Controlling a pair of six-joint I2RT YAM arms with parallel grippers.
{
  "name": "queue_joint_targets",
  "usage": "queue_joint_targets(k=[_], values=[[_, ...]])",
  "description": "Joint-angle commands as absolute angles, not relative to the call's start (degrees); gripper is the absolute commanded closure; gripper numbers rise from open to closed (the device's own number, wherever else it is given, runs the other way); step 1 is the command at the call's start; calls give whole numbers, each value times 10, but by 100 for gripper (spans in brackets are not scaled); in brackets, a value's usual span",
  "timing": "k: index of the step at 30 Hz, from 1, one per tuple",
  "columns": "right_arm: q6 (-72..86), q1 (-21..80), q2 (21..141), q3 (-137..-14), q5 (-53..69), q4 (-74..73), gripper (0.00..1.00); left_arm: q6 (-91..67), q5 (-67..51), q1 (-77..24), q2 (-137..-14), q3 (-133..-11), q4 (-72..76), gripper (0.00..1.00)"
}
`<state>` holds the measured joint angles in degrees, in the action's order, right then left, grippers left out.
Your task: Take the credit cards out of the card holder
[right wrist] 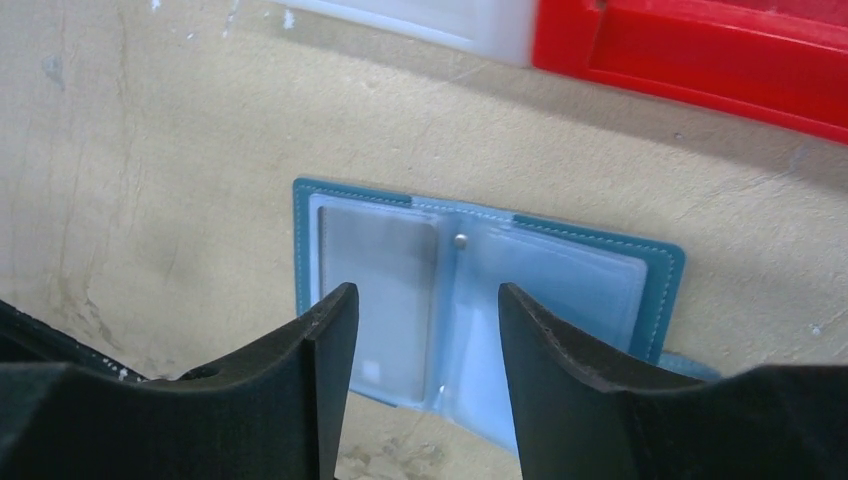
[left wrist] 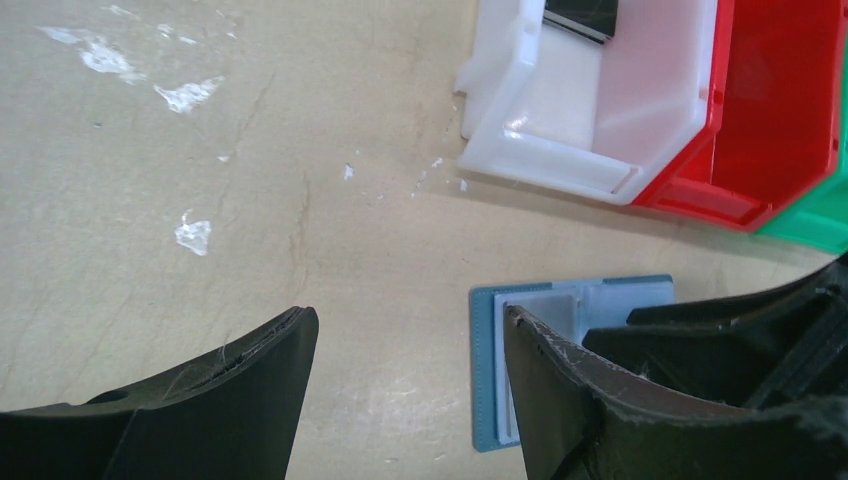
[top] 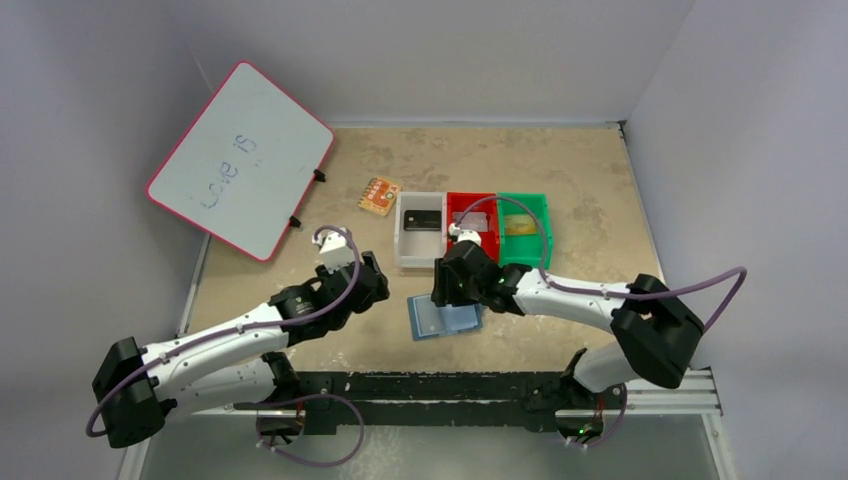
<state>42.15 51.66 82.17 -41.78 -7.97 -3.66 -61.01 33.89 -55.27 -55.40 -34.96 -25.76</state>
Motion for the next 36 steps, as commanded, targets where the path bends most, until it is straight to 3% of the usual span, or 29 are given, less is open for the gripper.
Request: queue_joint_targets(k=[1, 13, 22, 36], values=[[413, 554, 818, -464, -129, -92, 42, -639, 403, -552, -524, -355, -291, 32], [455, 609, 919, -536, -201, -176, 41, -644, 412, -551, -499, -352, -306, 31], [447, 622, 939, -549, -205, -197, 36, -646, 413, -552, -494, -351, -305, 31], [484, 637, 973, -567, -221, -211, 39, -645, 403, -552, -501, -349, -298, 31]])
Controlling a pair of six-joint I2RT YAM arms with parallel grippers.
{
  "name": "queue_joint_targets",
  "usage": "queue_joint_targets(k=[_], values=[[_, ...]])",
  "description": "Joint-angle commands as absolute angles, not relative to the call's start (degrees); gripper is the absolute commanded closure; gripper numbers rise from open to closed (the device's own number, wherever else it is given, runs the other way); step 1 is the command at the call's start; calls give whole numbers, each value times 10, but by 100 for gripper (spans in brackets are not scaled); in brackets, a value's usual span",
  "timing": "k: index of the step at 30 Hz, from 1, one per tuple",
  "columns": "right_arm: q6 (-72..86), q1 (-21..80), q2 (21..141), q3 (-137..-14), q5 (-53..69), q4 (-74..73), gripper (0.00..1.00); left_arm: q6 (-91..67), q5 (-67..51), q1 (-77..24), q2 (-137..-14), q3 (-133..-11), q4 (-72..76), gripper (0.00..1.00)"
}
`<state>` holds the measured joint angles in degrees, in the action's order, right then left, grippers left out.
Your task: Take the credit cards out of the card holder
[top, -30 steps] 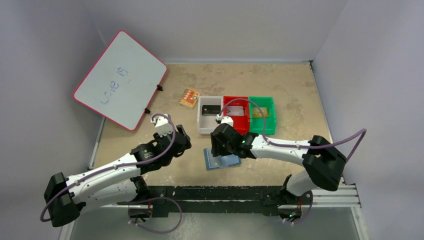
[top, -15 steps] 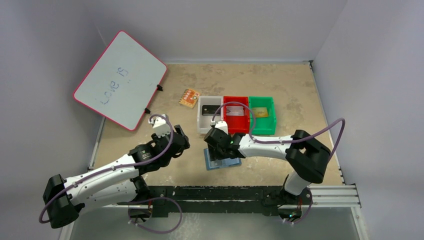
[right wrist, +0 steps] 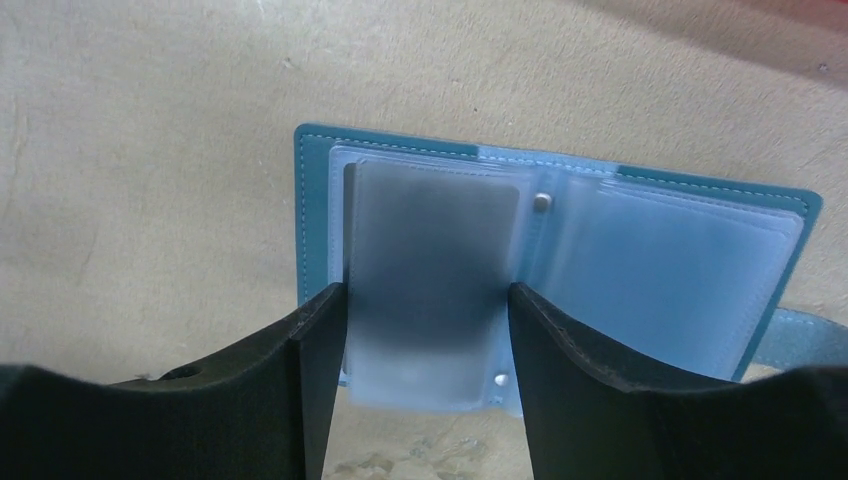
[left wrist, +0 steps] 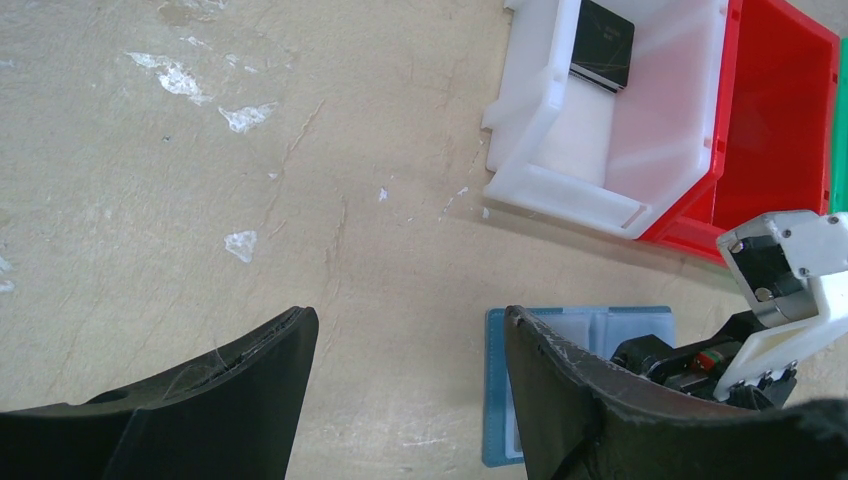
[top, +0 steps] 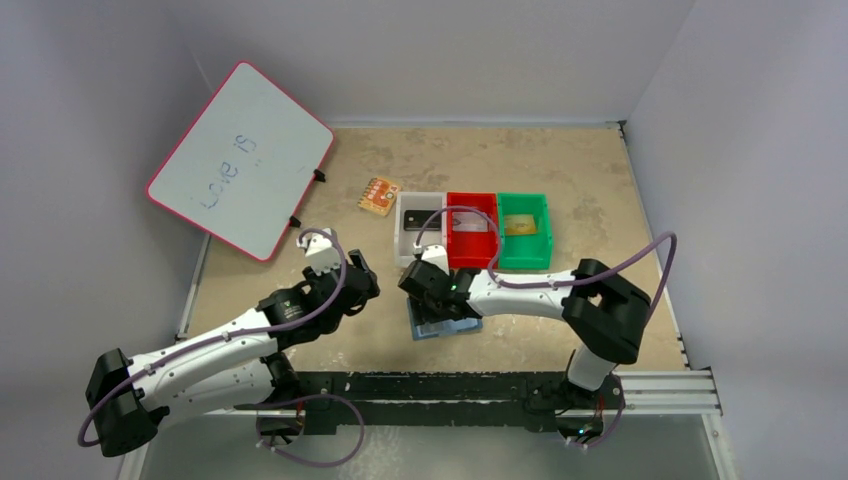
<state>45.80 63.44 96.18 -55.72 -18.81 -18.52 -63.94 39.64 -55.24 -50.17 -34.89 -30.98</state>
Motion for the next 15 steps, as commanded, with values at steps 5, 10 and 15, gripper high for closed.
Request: queue_joint_targets(k=[5, 10, 15], values=[[492, 637, 970, -559, -218, -204, 52, -643, 400, -552, -505, -350, -295, 31], [497, 636, 954, -532, -188, -179, 62, -635, 383, -552, -517, -351, -274, 31], [508, 625, 926, -506, -150, -123, 61, -620, 342, -552, -539, -349, -229, 31]])
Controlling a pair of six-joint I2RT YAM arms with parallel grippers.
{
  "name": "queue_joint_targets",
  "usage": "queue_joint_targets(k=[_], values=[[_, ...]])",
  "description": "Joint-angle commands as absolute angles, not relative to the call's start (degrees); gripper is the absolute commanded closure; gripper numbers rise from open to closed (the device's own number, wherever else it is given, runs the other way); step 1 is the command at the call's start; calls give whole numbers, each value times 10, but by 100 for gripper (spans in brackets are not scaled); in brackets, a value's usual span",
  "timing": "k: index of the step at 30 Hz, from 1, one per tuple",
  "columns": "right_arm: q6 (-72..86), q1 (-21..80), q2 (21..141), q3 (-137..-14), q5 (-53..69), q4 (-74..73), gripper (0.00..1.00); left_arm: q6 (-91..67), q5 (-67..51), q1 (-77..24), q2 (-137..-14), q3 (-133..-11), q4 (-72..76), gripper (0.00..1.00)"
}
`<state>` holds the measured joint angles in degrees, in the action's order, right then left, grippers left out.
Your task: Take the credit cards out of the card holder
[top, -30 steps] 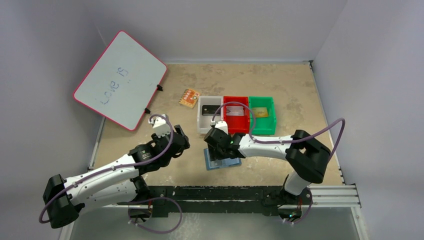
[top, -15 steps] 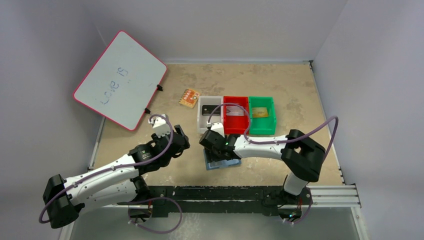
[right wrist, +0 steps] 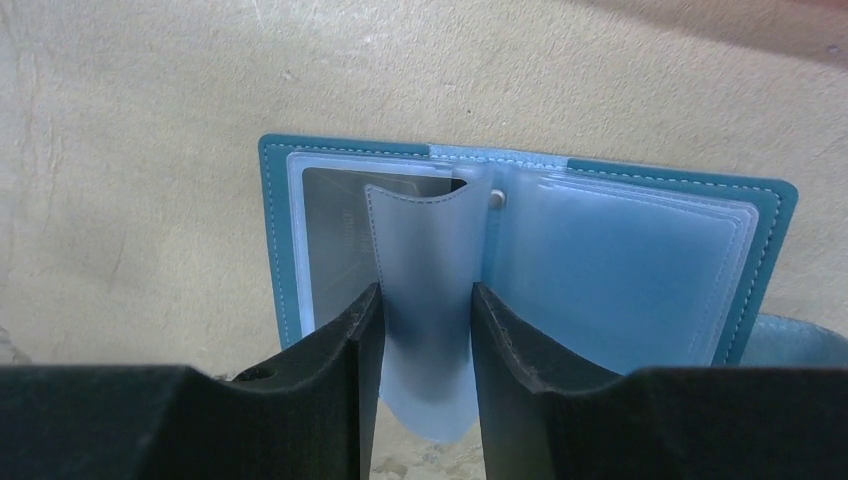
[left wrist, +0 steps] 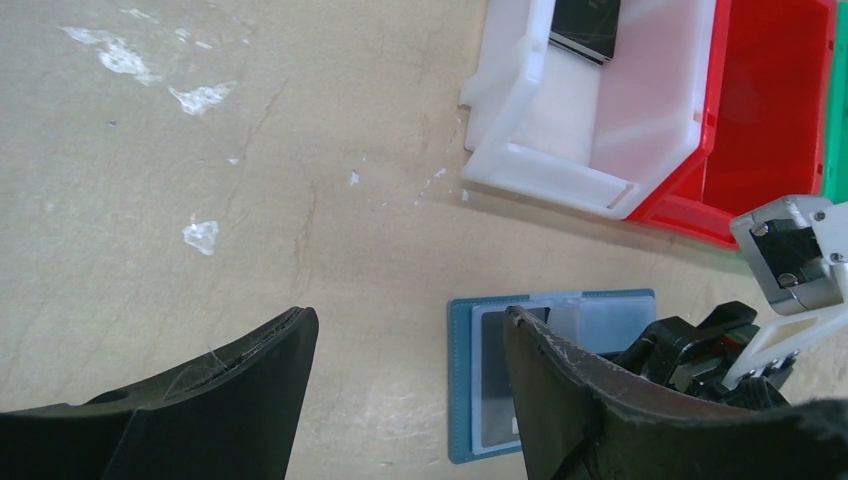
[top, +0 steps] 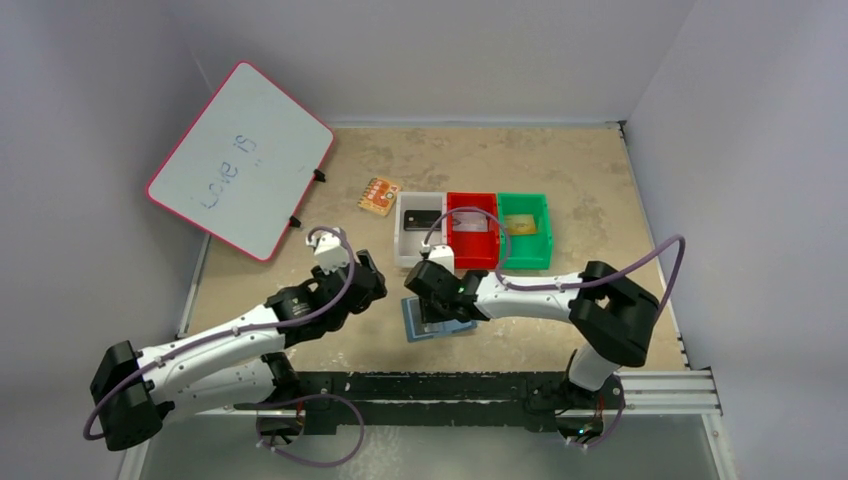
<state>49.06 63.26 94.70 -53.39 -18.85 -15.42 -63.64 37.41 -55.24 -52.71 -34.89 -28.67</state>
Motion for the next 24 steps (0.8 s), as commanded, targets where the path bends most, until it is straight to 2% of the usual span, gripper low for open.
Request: queue_joint_targets(k=[1, 8, 20, 24], values=[[512, 620, 920, -496, -138, -110, 61, -617, 329, -552, -545, -348, -215, 31], [547, 576, 870, -420, -63, 3, 61, -628, 228, -551, -590, -329, -72, 31], [585, 508, 780, -254, 30, 205, 57, -720, 175, -551, -718, -309, 110, 31], [586, 502, 775, -239, 44, 223, 56, -736, 152, -552, -769, -311, 170, 31]])
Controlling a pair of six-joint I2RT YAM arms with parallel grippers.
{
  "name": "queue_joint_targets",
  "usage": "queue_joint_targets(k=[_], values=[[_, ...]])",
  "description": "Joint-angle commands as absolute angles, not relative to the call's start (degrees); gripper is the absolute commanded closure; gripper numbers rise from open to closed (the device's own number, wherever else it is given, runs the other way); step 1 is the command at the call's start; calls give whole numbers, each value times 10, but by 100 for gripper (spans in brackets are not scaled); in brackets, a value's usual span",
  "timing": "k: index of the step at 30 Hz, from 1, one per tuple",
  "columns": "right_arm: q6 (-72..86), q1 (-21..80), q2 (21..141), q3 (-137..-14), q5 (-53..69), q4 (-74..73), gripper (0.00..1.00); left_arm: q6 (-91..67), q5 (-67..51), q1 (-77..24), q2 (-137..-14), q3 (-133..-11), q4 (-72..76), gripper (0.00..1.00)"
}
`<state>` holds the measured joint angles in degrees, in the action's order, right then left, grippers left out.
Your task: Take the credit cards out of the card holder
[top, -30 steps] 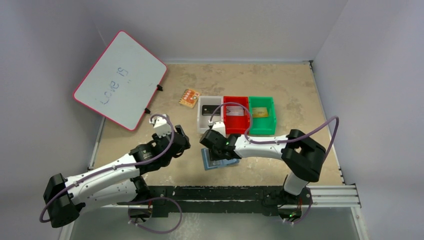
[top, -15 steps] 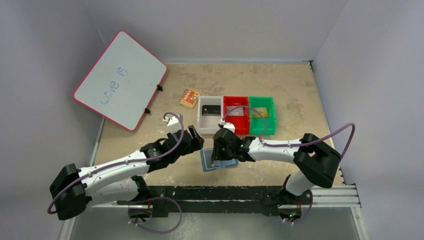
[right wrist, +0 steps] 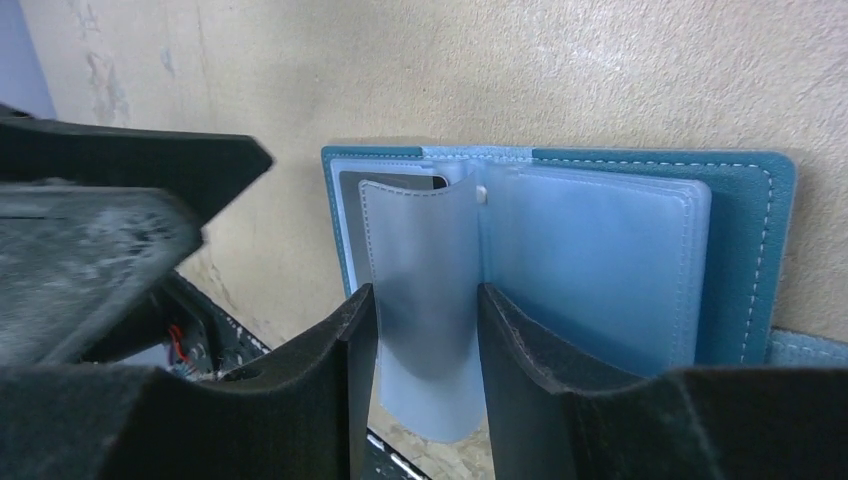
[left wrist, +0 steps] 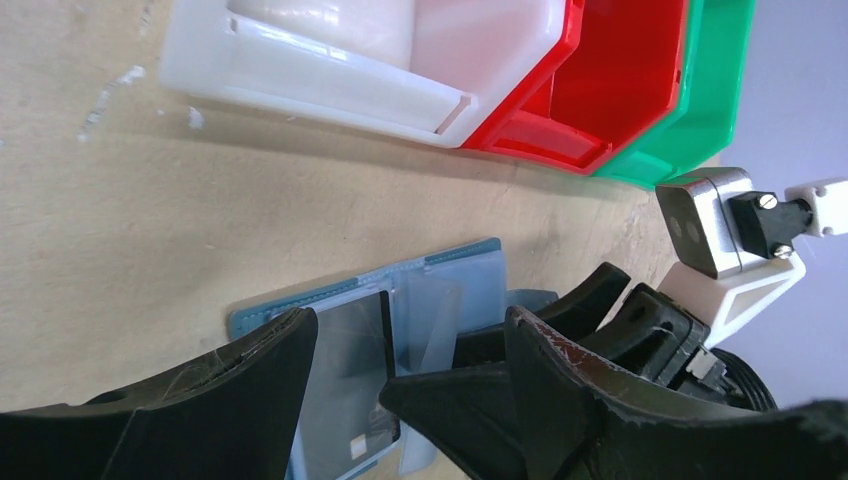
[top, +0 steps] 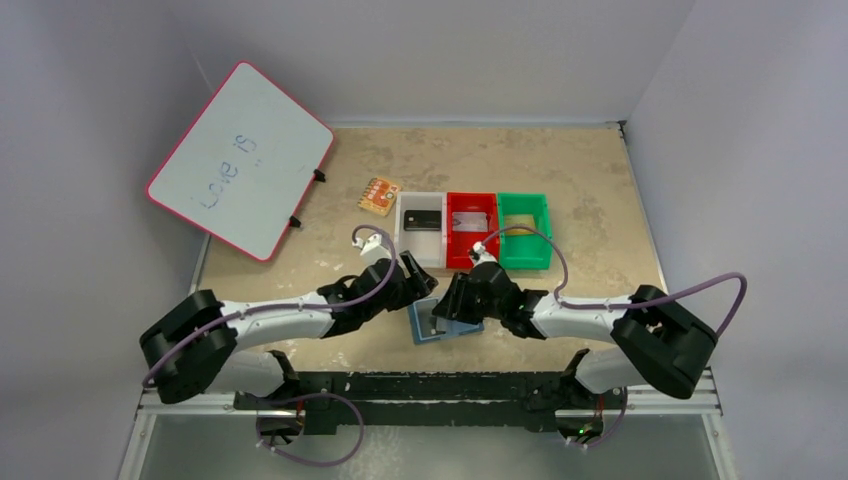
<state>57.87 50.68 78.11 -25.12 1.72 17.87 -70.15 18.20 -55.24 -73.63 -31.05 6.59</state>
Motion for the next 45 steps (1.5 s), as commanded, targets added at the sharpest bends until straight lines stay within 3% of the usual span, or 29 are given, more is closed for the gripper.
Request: queue_joint_targets(k=[1, 13, 18, 35, 39, 45], values=[[587, 501, 774, -237, 44, 225, 56, -738, 145, -552, -781, -312, 181, 31], [591, 496, 754, -213, 46, 237, 55, -758, 65, -553, -861, -313, 296, 37], [589, 495, 732, -212, 47, 235, 49, -781, 27, -553, -881, -305, 324, 40], [592, 495, 594, -213, -6, 97, 39, -793, -30, -567, -923, -334, 338, 43], [604, 496, 529, -223, -49, -1, 44, -790, -28, -574, -945, -349, 331, 42], [606, 496, 411, -208, -84, -60, 63, -785, -22, -579, -962, -360, 324, 42]])
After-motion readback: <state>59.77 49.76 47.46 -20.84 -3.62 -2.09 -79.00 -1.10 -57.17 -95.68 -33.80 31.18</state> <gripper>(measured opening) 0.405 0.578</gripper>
